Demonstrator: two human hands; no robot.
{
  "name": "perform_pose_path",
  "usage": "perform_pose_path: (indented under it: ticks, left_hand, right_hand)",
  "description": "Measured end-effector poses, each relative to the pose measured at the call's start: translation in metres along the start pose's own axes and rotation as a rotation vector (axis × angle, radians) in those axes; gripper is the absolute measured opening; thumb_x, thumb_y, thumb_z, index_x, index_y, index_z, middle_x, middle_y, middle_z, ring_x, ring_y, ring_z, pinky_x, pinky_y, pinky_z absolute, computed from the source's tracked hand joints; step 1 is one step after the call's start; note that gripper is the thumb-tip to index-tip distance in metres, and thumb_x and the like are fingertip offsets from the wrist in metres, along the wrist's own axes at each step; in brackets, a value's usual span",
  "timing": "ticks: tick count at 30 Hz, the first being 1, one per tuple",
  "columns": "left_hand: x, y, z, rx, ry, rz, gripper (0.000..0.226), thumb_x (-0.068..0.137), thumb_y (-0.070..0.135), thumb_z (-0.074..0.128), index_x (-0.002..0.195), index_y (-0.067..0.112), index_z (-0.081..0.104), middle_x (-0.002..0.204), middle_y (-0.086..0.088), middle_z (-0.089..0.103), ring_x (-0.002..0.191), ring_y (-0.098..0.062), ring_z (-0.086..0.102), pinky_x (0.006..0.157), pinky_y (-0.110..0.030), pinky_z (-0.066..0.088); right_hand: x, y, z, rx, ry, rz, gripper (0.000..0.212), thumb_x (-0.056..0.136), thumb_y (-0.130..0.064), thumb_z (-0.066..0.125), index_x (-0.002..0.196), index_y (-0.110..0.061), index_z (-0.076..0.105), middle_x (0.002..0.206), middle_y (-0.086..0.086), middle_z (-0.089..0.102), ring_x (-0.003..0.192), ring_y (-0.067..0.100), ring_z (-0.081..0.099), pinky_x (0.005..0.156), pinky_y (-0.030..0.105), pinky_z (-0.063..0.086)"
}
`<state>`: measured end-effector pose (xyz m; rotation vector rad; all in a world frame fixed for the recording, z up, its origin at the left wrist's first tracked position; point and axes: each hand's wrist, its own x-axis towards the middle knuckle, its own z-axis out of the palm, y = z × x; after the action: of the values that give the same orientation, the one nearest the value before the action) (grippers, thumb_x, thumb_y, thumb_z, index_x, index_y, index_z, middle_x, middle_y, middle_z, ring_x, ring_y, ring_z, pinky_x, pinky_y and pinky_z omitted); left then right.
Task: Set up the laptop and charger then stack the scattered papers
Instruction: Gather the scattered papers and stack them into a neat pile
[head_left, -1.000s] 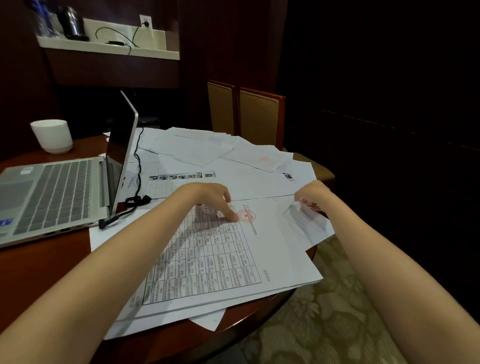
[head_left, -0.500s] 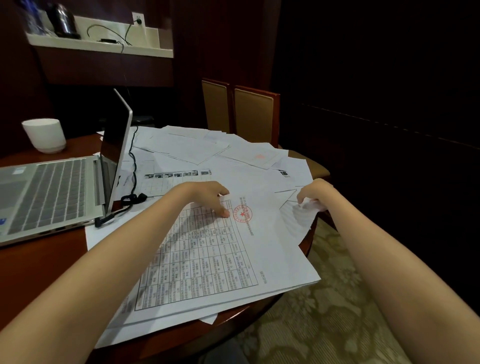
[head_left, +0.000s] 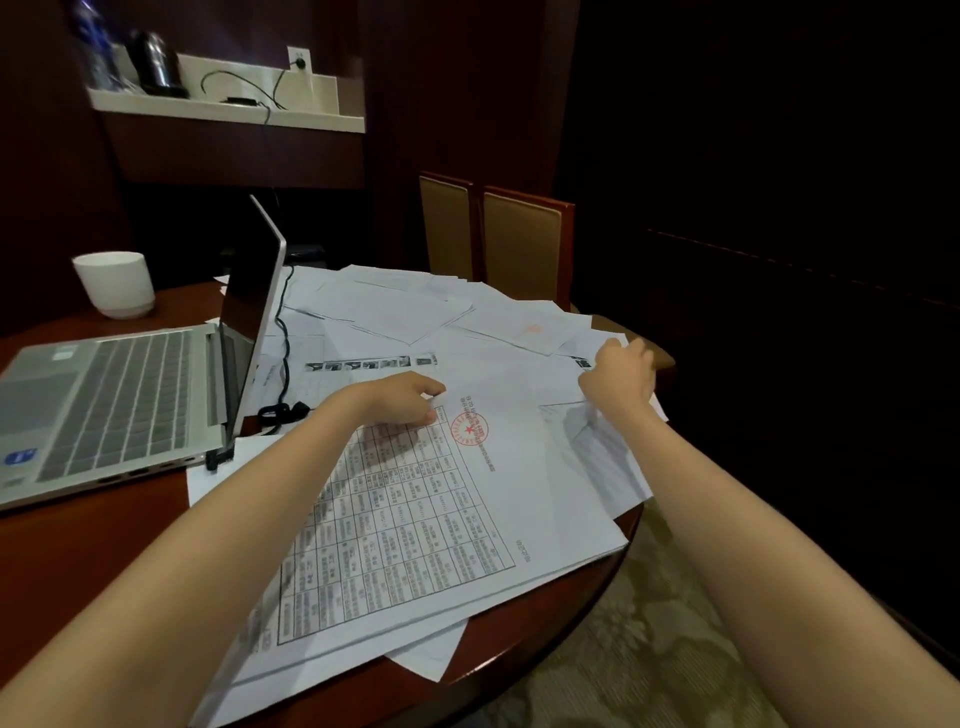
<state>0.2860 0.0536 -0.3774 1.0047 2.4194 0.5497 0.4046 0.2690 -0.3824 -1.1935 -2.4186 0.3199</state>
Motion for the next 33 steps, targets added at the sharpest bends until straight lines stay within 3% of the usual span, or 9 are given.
perform_pose_path:
  ticks: [4, 7, 10, 13, 16, 19, 26, 29, 33]
  left_hand:
    - [-0.001, -0.009, -0.005, -0.032, -0.065, 0.01, 0.019, 0.092, 0.005, 0.045, 0.086, 0.017, 0.058, 0.065, -0.001, 0.046, 0.053, -0.015, 0.04, 0.051, -0.024, 0.038]
    - [0.001, -0.011, -0.006, -0.01, -0.076, 0.073, 0.007, 0.09, 0.012, 0.055, 0.091, 0.015, 0.062, 0.076, 0.002, 0.055, 0.067, -0.013, 0.051, 0.06, -0.018, 0.041]
    - [0.01, -0.015, -0.007, -0.085, -0.021, 0.124, 0.018, 0.088, 0.021, 0.062, 0.106, 0.017, 0.062, 0.092, 0.003, 0.06, 0.078, -0.009, 0.056, 0.068, -0.015, 0.043]
    - [0.019, -0.021, -0.004, -0.078, 0.111, 0.174, 0.015, 0.089, 0.015, 0.06, 0.102, 0.021, 0.061, 0.096, 0.004, 0.058, 0.086, -0.011, 0.053, 0.069, -0.012, 0.04]
    - [0.025, -0.019, -0.002, 0.026, 0.154, 0.184, 0.037, 0.083, 0.004, 0.057, 0.117, 0.02, 0.055, 0.107, 0.003, 0.05, 0.094, -0.011, 0.049, 0.075, -0.017, 0.04]
    - [0.029, -0.015, -0.002, 0.136, 0.177, 0.202, 0.055, 0.076, 0.009, 0.064, 0.126, 0.025, 0.047, 0.119, 0.003, 0.048, 0.111, -0.016, 0.049, 0.09, -0.03, 0.044]
    - [0.04, -0.008, 0.002, 0.228, 0.265, 0.22, 0.068, 0.078, 0.018, 0.066, 0.138, 0.027, 0.035, 0.137, 0.0, 0.043, 0.125, -0.019, 0.04, 0.102, -0.036, 0.031]
    - [0.04, -0.009, 0.001, 0.315, 0.502, 0.283, 0.039, 0.09, 0.015, 0.053, 0.128, 0.025, 0.051, 0.13, 0.003, 0.056, 0.118, -0.018, 0.051, 0.103, -0.037, 0.036]
    - [0.031, -0.007, -0.009, 0.038, 0.643, 0.244, 0.028, 0.09, 0.002, 0.048, 0.097, 0.022, 0.067, 0.098, 0.0, 0.066, 0.088, -0.021, 0.059, 0.077, -0.031, 0.047]
  right_hand:
    - [0.018, 0.001, 0.02, 0.243, -0.239, 0.255, 0.055, 0.085, -0.016, 0.059, 0.132, -0.001, 0.034, 0.136, 0.021, 0.035, 0.126, 0.035, 0.035, 0.096, 0.038, 0.039]
    - [0.034, 0.005, 0.023, 0.359, -0.239, 0.352, 0.058, 0.081, -0.015, 0.065, 0.128, 0.002, 0.036, 0.126, 0.02, 0.048, 0.113, 0.036, 0.05, 0.081, 0.038, 0.046]
    - [0.049, 0.007, 0.022, 0.444, -0.291, 0.355, 0.029, 0.078, -0.008, 0.065, 0.099, 0.001, 0.048, 0.087, 0.015, 0.051, 0.078, 0.029, 0.05, 0.06, 0.031, 0.039]
    - [0.051, 0.003, 0.023, 0.407, -0.349, 0.343, 0.019, 0.079, -0.008, 0.064, 0.077, -0.004, 0.046, 0.071, 0.011, 0.045, 0.078, 0.029, 0.048, 0.06, 0.031, 0.037]
    - [0.049, -0.003, 0.028, 0.253, -0.316, 0.286, 0.018, 0.079, -0.013, 0.063, 0.078, -0.008, 0.046, 0.08, 0.01, 0.051, 0.084, 0.029, 0.052, 0.066, 0.028, 0.036]
    - [0.05, -0.006, 0.027, 0.339, -0.351, 0.303, 0.025, 0.084, -0.007, 0.057, 0.068, -0.007, 0.038, 0.065, 0.008, 0.043, 0.058, 0.02, 0.043, 0.053, 0.024, 0.034]
    - [0.049, -0.022, 0.009, 0.956, -0.638, 0.482, 0.018, 0.096, -0.01, 0.042, 0.083, -0.006, 0.053, 0.042, -0.001, 0.06, 0.026, 0.004, 0.04, 0.04, 0.014, 0.023]
    - [0.045, -0.024, 0.004, 1.107, -0.693, 0.468, 0.008, 0.09, -0.007, 0.046, 0.084, -0.007, 0.051, 0.046, 0.001, 0.062, 0.03, 0.007, 0.043, 0.035, 0.012, 0.026]
    - [0.037, -0.022, 0.002, 1.153, -0.812, 0.475, 0.021, 0.083, -0.028, 0.056, 0.076, -0.008, 0.057, 0.058, 0.002, 0.066, 0.041, 0.009, 0.048, 0.035, 0.013, 0.029]
